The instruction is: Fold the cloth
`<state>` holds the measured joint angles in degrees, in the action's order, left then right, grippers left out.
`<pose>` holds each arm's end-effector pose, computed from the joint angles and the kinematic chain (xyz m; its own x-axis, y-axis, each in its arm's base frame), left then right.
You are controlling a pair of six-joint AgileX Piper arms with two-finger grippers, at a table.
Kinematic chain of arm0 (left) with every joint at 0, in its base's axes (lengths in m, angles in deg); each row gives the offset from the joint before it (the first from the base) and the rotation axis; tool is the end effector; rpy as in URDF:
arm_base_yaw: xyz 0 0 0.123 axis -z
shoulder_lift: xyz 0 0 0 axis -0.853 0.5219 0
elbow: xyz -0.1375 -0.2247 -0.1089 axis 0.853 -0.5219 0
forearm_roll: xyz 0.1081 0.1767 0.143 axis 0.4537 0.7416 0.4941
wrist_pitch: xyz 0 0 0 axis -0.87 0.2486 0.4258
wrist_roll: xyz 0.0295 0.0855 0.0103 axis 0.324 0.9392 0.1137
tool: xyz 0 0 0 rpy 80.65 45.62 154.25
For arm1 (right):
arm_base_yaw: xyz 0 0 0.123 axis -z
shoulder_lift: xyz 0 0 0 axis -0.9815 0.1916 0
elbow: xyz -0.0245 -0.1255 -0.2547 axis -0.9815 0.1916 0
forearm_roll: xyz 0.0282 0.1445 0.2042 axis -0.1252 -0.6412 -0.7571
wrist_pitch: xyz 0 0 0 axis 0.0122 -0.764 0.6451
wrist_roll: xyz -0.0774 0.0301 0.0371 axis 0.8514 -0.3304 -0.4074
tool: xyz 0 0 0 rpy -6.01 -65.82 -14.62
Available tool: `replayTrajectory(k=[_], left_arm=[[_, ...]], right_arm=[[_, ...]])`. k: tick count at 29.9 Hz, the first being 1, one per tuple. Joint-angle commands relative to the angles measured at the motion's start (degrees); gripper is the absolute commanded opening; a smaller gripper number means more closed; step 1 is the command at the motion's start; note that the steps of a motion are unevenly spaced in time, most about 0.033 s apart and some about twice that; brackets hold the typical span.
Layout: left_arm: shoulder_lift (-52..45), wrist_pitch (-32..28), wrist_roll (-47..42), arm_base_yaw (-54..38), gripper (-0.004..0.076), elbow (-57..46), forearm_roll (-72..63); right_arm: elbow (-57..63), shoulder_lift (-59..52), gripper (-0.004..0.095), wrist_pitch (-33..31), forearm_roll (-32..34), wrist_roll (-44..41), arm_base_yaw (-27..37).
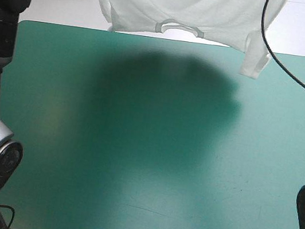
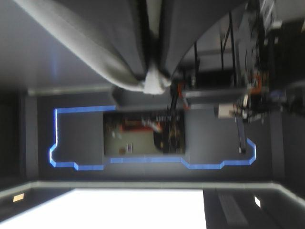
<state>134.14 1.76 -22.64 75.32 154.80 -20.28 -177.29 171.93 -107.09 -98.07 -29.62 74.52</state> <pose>0.3201 -0.0896 0.6301 0.3877 -0.0441 -0.9207 0.1971 0.9797 0.0360 0.3025 0.0414 0.6322 0.2450 0.0260 -0.9692 -0.2667 0.9629 -0.0416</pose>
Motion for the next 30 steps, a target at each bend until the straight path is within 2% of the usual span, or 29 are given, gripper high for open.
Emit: replayTrajectory(k=[1, 6, 12, 18, 23, 30], left_arm=[[1.6, 10.2, 0.2, -0.2, -0.0009, 1.1, -0.3], [8.0, 22.2, 0.0, -0.2, -0.0009, 1.1, -0.5], [15.8, 29.9, -4.4, -0.2, -0.0009, 1.1, -0.6], [20.8, 38.2, -4.6, -0.2, -0.0009, 1.1, -0.7], [24.1, 46.1, -4.6, -0.2, -0.0009, 1.1, -0.6], [23.4, 46.1, -5.6, 0.0, -0.0009, -3.6, -0.3]], right_arm=[[-1.0, 1.8, -0.0008, -6.2, 2.1, -5.5, 0.0], [-1.0, 8.6, -0.0007, -18.6, 2.9, -7.1, 0.0], [-1.0, 16.5, -0.0008, -30.0, 6.5, -8.3, 0.0], [2.3, 20.6, -0.0009, -30.0, 7.2, -9.6, 0.0], [14.8, 19.5, -0.0009, -30.0, 7.0, -10.0, 0.0], [30.8, 13.7, -0.0007, -29.5, 7.6, -10.3, 0.0]])
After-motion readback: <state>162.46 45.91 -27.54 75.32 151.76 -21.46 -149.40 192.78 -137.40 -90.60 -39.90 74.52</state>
